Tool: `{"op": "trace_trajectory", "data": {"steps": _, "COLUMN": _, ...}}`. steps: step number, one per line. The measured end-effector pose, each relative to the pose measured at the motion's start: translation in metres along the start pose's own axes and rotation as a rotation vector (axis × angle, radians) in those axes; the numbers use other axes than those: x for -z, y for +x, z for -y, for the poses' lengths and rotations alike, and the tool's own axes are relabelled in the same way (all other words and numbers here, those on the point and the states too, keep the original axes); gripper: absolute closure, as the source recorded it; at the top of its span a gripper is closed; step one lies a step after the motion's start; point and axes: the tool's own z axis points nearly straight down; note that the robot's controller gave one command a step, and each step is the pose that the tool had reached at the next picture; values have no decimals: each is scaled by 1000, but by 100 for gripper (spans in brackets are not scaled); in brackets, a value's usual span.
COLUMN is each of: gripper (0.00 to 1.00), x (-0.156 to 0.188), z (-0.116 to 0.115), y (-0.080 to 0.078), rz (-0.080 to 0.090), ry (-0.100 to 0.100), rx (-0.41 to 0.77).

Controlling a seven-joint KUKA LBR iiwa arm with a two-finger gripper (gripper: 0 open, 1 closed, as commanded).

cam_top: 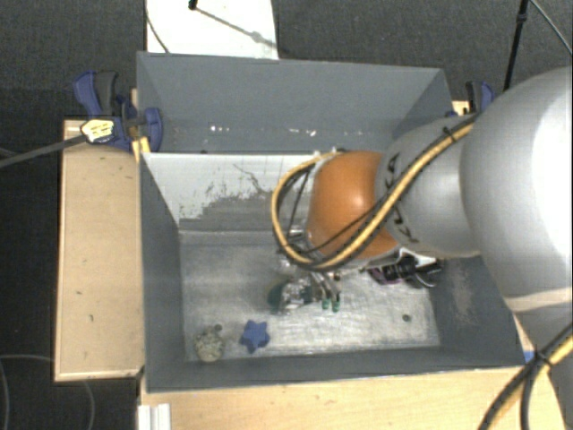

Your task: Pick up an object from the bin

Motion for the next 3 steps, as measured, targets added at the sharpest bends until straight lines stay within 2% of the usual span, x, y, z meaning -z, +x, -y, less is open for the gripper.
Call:
{"op": "trace_trajectory", "data": {"steps": 1, "gripper": 0, "x": -3, "z": 1, "y": 3, "rz": -9, "ry": 3, "rx": 0}}
{"op": "trace_trajectory", "data": {"steps": 2, "gripper": 100, "x": 0, "z": 0, "y": 0, "rz": 0, "ry": 0, "rx": -5}}
{"op": "trace_trajectory", "data": {"steps": 3, "gripper": 100, "x": 150, "z": 5, "y": 6, "rz": -6, "ry": 3, "rx": 10}}
